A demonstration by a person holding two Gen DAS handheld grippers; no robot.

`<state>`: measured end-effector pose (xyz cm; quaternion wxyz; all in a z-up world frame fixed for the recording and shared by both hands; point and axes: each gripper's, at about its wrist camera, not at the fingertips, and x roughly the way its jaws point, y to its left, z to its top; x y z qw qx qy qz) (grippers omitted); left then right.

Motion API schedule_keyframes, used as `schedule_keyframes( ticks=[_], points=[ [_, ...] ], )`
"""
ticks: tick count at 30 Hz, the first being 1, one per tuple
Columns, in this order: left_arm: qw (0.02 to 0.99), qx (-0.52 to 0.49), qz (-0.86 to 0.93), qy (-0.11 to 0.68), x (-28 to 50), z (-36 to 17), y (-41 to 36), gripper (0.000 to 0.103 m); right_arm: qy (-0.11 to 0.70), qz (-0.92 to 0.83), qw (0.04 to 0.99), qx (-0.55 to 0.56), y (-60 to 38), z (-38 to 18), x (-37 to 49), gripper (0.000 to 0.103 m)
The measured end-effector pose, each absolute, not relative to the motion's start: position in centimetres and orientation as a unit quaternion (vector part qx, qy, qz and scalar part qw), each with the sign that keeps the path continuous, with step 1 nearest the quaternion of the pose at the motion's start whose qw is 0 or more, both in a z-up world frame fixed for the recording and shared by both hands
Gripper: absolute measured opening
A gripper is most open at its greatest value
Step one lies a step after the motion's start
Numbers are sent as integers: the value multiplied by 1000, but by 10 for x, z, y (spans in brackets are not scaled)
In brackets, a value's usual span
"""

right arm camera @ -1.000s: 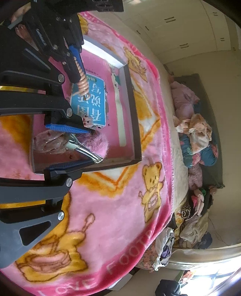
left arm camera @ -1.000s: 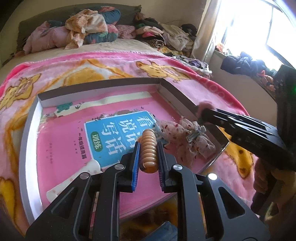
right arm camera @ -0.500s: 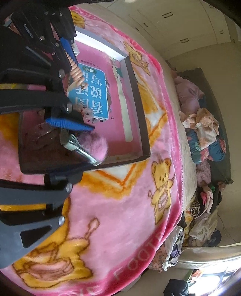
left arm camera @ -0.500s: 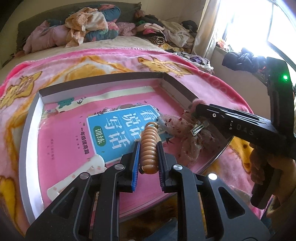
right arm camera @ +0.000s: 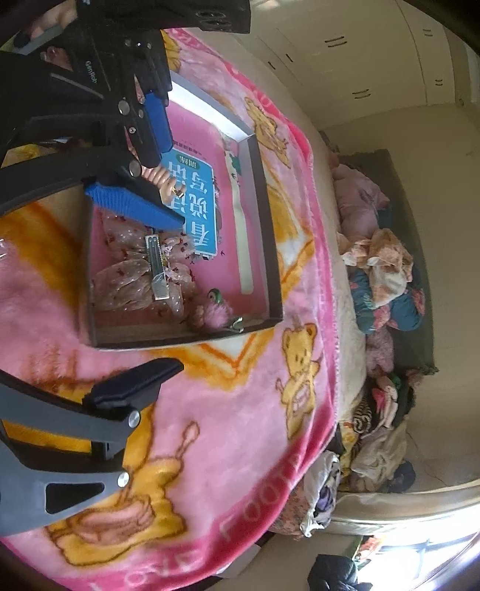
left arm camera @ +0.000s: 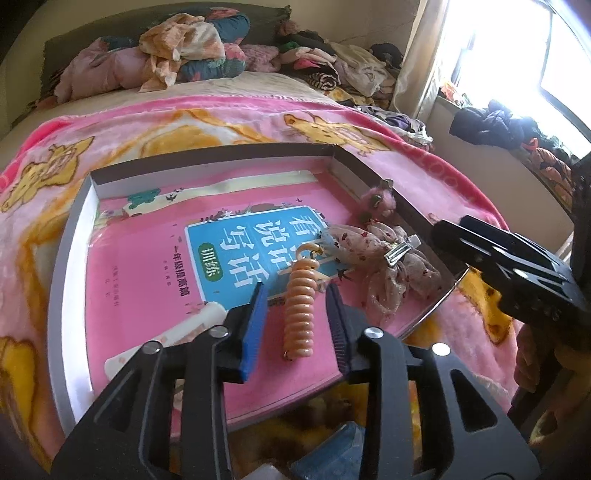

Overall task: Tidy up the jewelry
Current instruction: 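Carry the hair tie into the box while the right tool carries the pompom clip there, then open the left tool and withdraw both tools from the box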

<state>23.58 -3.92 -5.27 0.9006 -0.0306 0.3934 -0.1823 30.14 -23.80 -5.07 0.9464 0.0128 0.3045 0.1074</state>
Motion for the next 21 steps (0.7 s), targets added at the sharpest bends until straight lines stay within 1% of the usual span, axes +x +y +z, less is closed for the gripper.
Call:
schedule_keyframes(
  ticks=[2, 3, 5, 7, 9, 10, 12, 13, 16, 17, 18, 21],
  points=[
    [903, -32, -179, 390, 233, -51, -38, 28, 301, 102, 948, 12, -240, -50, 297, 76],
    [905, -35, -175, 386, 231, -50, -37, 33, 297, 99, 950, 10, -241, -50, 294, 77],
    [908, -42, -172, 381, 227, -47, -34, 39, 292, 96, 951, 12, -244, -49, 288, 79],
    [910, -46, -168, 375, 223, -43, -32, 44, 288, 91, 953, 16, -247, -48, 283, 83],
    [913, -49, -168, 369, 218, -38, -30, 53, 279, 90, 956, 22, -250, -45, 276, 84],
    [914, -51, -168, 366, 216, -36, -30, 54, 277, 89, 956, 24, -251, -44, 274, 85],
    [916, -54, -168, 361, 212, -32, -29, 62, 271, 87, 958, 27, -253, -42, 268, 87],
    [918, -56, -166, 356, 210, -30, -28, 63, 268, 84, 959, 29, -255, -40, 266, 88],
    [921, -62, -166, 346, 203, -25, -26, 75, 261, 80, 961, 36, -259, -38, 257, 91],
    [922, -64, -167, 342, 201, -23, -26, 82, 257, 78, 963, 39, -261, -37, 254, 91],
    [923, -65, -167, 340, 200, -22, -25, 85, 255, 77, 963, 42, -262, -36, 252, 92],
    [927, -64, -166, 330, 194, -18, -23, 91, 250, 74, 964, 48, -266, -33, 245, 92]
  ],
)
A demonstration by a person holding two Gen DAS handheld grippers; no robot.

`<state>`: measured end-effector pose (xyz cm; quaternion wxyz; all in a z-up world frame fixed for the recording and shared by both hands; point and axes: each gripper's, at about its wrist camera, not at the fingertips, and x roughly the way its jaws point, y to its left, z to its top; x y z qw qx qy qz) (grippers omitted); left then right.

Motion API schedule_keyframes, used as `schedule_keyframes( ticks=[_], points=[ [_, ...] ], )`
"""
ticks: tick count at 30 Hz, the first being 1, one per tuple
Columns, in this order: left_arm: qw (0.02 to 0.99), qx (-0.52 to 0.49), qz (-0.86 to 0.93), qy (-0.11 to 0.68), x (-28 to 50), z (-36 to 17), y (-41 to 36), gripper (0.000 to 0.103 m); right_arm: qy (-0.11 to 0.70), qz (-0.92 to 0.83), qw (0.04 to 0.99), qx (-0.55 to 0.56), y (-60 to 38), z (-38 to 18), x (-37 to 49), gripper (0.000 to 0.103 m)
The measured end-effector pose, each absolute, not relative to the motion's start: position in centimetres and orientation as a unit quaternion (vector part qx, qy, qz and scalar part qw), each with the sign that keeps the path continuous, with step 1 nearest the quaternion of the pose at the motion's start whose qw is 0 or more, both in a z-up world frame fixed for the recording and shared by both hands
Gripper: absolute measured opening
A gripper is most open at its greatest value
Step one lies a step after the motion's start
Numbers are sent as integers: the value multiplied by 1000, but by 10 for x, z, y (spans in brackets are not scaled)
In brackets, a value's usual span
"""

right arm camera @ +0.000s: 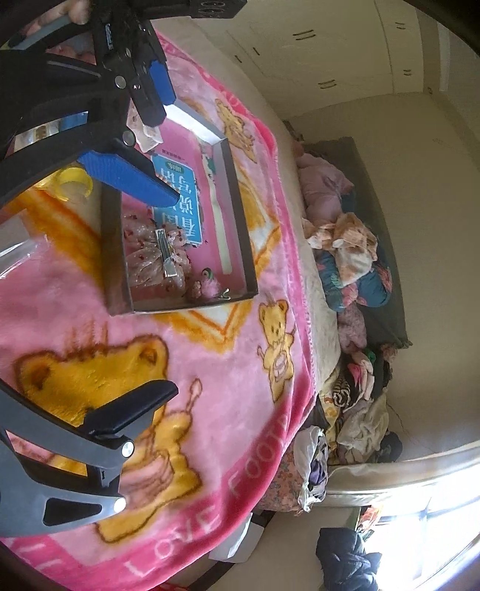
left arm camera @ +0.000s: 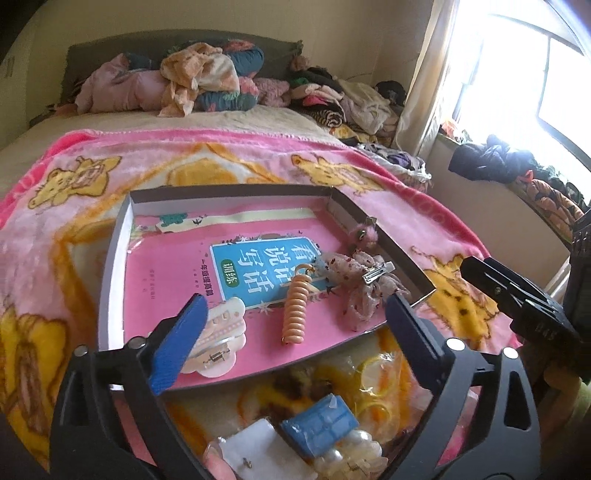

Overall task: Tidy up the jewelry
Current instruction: 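Open the left tool and withdraw both tools from the box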

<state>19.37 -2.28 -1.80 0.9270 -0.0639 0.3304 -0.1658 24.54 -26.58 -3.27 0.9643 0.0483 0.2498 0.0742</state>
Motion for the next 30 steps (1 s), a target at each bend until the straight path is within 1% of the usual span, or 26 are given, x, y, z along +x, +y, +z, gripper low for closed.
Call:
schedule_keyframes(
  ticks=[17, 30],
  points=[
    [941, -65, -155, 294, 158, -4, -3, 91, 217, 74, 972, 55, -267, -23, 201, 93],
    [942, -64, -140, 298, 138, -8, 15, 91, 203, 102, 973, 34, -246, -18, 170, 93]
  ],
)
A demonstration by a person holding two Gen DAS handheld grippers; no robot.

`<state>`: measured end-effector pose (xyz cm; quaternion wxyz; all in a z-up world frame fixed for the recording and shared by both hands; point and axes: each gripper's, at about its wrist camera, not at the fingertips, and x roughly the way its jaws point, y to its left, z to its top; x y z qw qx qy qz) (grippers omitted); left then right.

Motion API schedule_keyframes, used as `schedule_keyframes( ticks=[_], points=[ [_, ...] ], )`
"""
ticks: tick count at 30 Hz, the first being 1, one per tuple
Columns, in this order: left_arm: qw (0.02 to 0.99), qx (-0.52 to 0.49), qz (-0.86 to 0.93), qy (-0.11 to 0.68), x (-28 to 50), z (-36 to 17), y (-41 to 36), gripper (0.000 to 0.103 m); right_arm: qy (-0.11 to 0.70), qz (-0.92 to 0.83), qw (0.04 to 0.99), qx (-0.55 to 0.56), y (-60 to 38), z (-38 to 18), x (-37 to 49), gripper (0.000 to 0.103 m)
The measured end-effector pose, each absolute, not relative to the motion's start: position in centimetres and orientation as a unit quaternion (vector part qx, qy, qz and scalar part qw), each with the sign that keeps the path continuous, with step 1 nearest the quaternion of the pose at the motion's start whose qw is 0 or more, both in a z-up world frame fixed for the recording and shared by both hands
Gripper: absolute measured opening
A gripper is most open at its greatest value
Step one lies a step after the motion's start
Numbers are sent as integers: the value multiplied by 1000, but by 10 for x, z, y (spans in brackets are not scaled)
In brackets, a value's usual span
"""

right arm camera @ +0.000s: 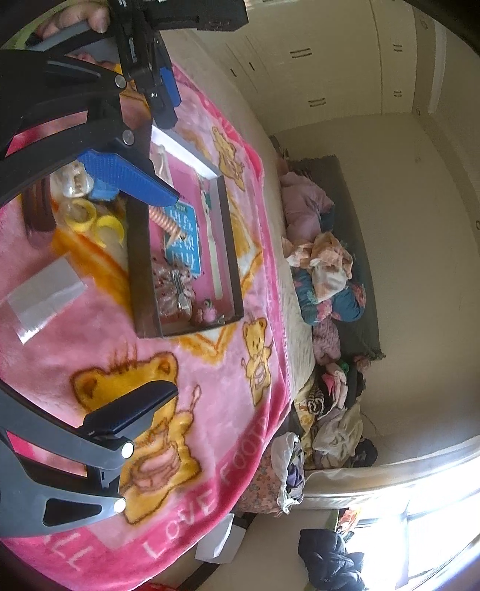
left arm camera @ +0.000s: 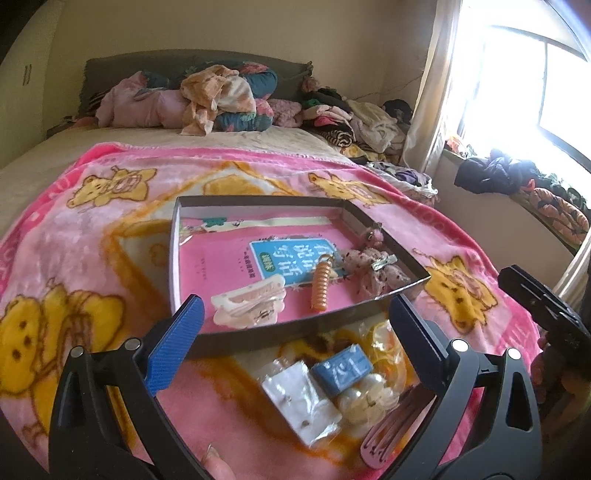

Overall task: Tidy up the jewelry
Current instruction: 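Open the left tool and withdraw both tools from the box, then grasp the clear plastic bag with the left tool while the right tool grasps the clear bottle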

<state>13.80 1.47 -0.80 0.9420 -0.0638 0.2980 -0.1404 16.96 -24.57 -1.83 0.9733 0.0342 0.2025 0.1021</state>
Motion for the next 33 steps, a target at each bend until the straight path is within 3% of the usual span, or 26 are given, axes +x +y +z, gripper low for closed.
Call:
schedule_keyframes(
  ticks=[19, 26, 28, 33],
  points=[
    [922, -70, -131, 358, 125, -40, 33, 91, 236, 145, 961, -6, -211, -41, 143, 93],
    [897, -102, -153, 402, 127, -57, 40, 70, 250, 157, 955, -27, -196, -50, 141, 93],
    [889, -114, -161, 414, 129, -62, 41, 69, 255, 159, 953, -33, -192, -54, 142, 93],
    [866, -151, -186, 439, 134, -73, 42, 48, 267, 164, 948, -50, -183, -63, 144, 93]
  ],
)
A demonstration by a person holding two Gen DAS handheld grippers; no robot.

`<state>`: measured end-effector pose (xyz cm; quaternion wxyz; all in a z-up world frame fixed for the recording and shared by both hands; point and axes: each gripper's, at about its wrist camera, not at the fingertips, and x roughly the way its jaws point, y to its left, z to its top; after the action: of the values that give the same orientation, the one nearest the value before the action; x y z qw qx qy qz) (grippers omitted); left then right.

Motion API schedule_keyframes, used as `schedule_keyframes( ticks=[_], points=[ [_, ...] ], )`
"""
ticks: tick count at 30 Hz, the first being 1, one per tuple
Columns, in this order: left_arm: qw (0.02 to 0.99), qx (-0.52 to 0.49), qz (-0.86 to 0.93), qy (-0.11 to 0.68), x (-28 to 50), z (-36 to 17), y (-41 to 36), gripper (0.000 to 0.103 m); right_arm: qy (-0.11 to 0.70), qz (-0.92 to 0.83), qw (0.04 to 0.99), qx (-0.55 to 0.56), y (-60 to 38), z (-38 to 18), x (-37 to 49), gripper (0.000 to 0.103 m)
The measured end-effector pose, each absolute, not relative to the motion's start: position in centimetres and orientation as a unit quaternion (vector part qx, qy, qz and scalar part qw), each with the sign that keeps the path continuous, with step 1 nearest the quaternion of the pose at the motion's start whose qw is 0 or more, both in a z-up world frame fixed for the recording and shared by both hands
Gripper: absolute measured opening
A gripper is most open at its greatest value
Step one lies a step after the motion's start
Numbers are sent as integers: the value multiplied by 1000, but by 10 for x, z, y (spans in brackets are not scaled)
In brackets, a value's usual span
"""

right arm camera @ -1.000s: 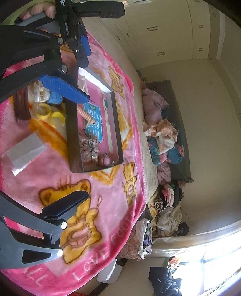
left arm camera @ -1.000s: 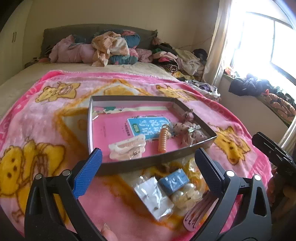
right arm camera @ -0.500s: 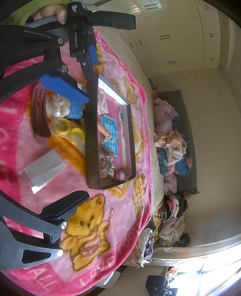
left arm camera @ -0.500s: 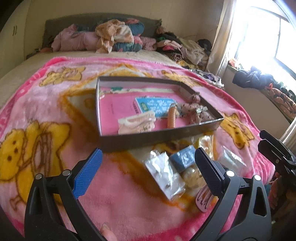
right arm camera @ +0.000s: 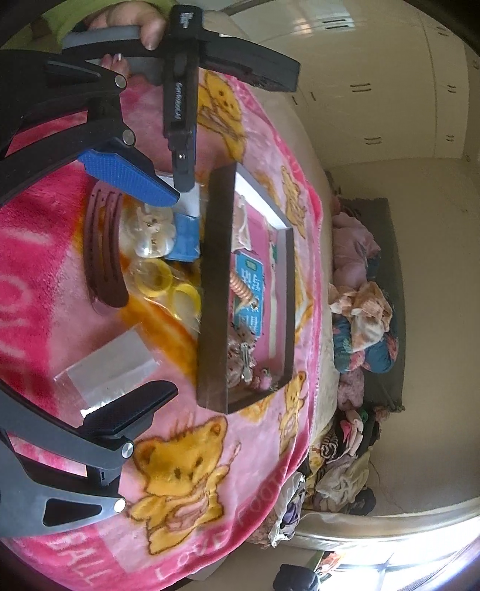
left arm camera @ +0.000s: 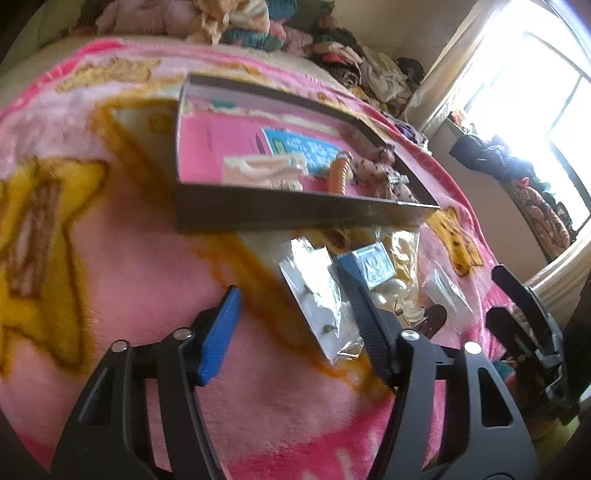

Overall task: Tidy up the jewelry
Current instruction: 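Grasp the clear plastic bag with the left tool while the right tool grasps the clear bottle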

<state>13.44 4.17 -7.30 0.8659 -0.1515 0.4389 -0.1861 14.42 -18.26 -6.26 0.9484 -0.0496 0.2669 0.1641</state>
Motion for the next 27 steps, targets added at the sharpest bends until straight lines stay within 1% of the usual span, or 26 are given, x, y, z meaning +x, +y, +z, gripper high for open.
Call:
schedule_keyframes(
  ticks=[4, 5, 6, 7, 9, 12, 14, 15, 19, 23, 26, 27],
  points=[
    [859, -166, -197, 443, 139, -76, 41, 47, 275, 169, 945, -58, -176, -70, 146, 92],
    [857, -170, -199, 443, 141, -76, 41, 44, 277, 170, 944, -60, -175, -71, 146, 92],
    [856, -172, -201, 443, 142, -76, 40, 34, 279, 171, 943, -65, -172, -73, 148, 92],
    [855, -172, -205, 444, 144, -76, 39, 29, 282, 172, 942, -68, -171, -75, 148, 92],
    [855, -170, -209, 444, 148, -77, 35, 23, 288, 175, 939, -73, -167, -78, 151, 92],
    [858, -164, -208, 440, 151, -75, 33, 16, 298, 182, 934, -79, -161, -82, 157, 89],
    [863, -156, -207, 433, 150, -72, 31, 13, 307, 187, 930, -80, -158, -85, 163, 87],
    [866, -152, -207, 429, 150, -71, 31, 12, 312, 189, 928, -80, -157, -87, 166, 84],
    [877, -137, -205, 411, 147, -61, 29, 10, 331, 201, 918, -82, -149, -93, 176, 74],
    [888, -120, -200, 396, 145, -53, 29, 9, 343, 211, 911, -91, -139, -98, 184, 68],
    [892, -118, -199, 389, 145, -48, 31, 9, 350, 219, 906, -95, -132, -100, 188, 61],
    [893, -118, -197, 388, 145, -47, 32, 9, 352, 224, 904, -97, -129, -100, 190, 57]
  ],
)
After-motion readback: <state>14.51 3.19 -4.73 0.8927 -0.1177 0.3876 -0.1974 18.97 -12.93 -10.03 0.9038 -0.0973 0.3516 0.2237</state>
